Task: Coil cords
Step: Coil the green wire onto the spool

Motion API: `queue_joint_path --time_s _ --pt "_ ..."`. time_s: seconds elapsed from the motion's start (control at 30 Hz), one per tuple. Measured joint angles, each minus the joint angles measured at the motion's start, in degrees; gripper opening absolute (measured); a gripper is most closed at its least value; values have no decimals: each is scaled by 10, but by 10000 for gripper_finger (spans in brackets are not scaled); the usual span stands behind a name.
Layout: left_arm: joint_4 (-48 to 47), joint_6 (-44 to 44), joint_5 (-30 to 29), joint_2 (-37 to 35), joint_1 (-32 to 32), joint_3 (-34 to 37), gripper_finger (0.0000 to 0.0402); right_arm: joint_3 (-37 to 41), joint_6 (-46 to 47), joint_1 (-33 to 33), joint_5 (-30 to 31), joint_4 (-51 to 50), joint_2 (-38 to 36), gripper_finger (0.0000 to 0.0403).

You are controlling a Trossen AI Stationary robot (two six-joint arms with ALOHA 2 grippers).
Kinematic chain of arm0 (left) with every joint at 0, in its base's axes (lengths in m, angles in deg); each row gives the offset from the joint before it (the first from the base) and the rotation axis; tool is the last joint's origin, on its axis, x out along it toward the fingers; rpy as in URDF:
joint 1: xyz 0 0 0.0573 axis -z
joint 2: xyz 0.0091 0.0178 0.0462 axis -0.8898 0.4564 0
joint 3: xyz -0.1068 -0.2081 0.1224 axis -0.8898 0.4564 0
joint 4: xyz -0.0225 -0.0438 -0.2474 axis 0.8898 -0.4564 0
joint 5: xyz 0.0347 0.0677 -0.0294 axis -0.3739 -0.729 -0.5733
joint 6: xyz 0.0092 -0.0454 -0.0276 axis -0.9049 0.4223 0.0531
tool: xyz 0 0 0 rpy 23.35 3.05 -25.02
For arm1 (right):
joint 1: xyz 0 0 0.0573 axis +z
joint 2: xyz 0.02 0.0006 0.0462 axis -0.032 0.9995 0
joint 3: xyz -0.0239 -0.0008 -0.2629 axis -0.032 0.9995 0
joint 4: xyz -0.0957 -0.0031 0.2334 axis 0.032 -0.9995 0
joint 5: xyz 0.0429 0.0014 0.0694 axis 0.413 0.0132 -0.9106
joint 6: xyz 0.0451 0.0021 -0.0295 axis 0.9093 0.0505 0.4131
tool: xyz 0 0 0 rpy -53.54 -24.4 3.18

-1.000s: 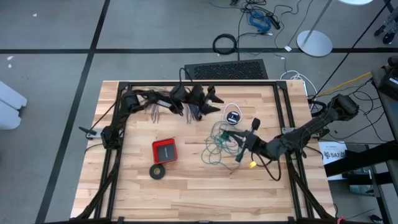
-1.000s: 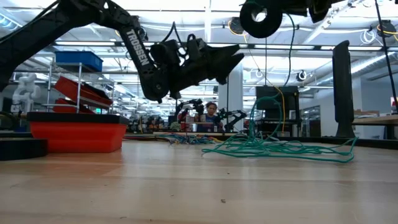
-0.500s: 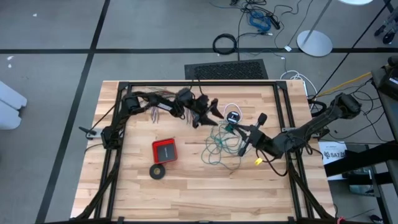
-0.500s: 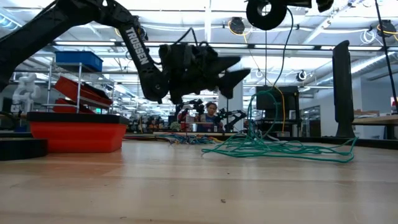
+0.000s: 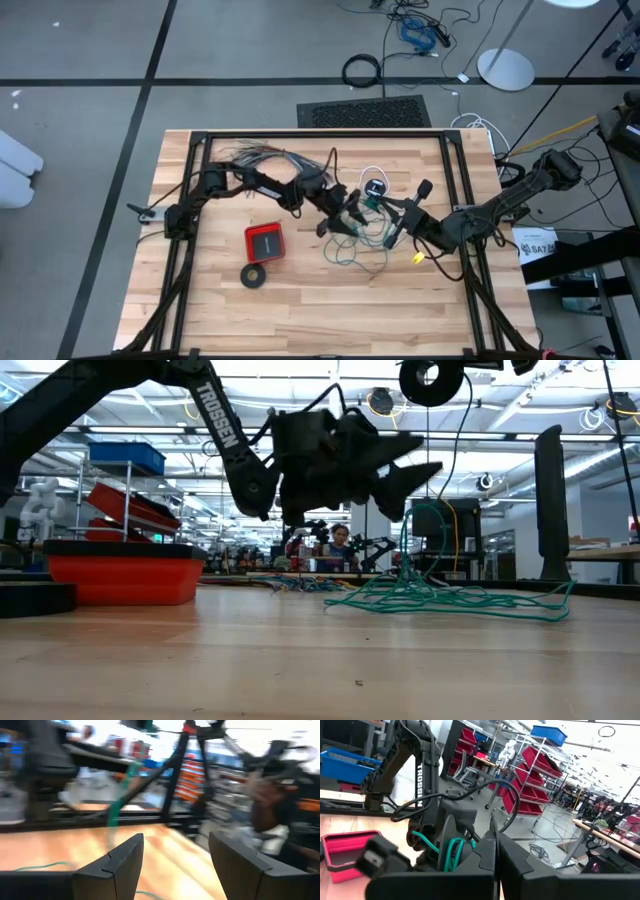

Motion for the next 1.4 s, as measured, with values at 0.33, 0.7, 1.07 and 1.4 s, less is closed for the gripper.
queue_joint_path --time_s 0.33,0.7,1.07,1.4 --pt "-37 -46 -94 0 6 0 230 0 0 0 -12 3 0 0" --pt "-55 -46 -111 1 6 0 230 0 0 0 -13 2 0 0" --pt "-47 -41 -114 1 3 0 230 0 1 0 -16 1 0 0" --pt "-52 -59 -136 1 -5 0 177 0 3 0 -16 0 0 0"
